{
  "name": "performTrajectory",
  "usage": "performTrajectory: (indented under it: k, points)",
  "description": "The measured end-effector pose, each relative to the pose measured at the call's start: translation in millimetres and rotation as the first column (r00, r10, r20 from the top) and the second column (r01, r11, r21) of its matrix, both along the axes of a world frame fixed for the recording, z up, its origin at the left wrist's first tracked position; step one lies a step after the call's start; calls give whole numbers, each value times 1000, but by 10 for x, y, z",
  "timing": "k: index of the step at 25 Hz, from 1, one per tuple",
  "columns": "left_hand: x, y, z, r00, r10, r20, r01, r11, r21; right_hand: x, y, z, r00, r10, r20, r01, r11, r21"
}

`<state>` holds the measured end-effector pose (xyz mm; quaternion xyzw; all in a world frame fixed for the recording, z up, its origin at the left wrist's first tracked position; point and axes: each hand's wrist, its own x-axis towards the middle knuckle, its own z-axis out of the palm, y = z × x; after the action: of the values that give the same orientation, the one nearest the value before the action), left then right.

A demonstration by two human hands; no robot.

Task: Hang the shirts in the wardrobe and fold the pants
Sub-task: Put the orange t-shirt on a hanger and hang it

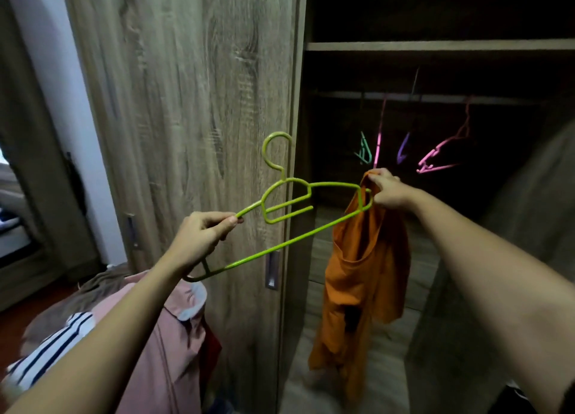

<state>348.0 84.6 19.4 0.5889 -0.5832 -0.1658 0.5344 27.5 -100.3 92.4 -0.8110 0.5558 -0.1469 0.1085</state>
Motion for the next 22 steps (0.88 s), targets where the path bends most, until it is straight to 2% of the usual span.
performTrajectory:
  k: [4,7,9,11,12,13,14,15,16,17,18,19,20,21,22]
  points:
    - [-148,-77,22,990,-36,137,41,999,-36,467,274,157,959,228,-170,-238,970,-46]
    - [-278,-198,4,988,-131,83,138,987,-87,826,486,304,869,449,-209,-465,885,-28]
    - [-220,-298,-9,983,-175,-54,165,974,-152,819,516,421,856,415,-307,-493,833,-250]
    - [-127,-406,22,975,-159,-154,122,966,-226,655,480,490,874,248,-418,-467,666,-581]
    - [-127,-453,49,985,-114,-130,76,960,-270,564,452,486,874,233,-426,-476,583,-658]
    - [-151,-492,64,1000,2,-22,-9,942,-334,494,435,473,872,266,-411,-488,542,-684]
    - [-200,-522,61,973,190,129,-117,893,-435,444,418,463,872,295,-390,-489,526,-696]
    - [-281,-534,31,888,403,223,-223,800,-558,412,378,460,874,313,-371,-485,524,-700]
    - [-384,-522,-36,807,535,250,-257,699,-667,390,346,463,875,322,-362,-484,525,-700]
    - [-507,-513,-157,767,575,287,-202,640,-741,372,302,466,874,326,-361,-485,521,-702]
    - [-628,-506,-319,742,564,361,-116,639,-760,358,280,485,871,331,-363,-489,511,-707]
    - [-737,-494,-490,724,515,459,-61,711,-701,347,272,506,869,338,-362,-491,496,-716]
    - [-820,-486,-639,720,446,532,-85,817,-570,331,269,536,866,342,-366,-496,481,-723]
    - [-860,-509,-778,736,383,559,-164,901,-401,306,267,567,864,339,-371,-498,474,-726]
    - [-874,-540,-857,779,319,540,-238,947,-216,273,265,593,866,330,-376,-496,472,-729]
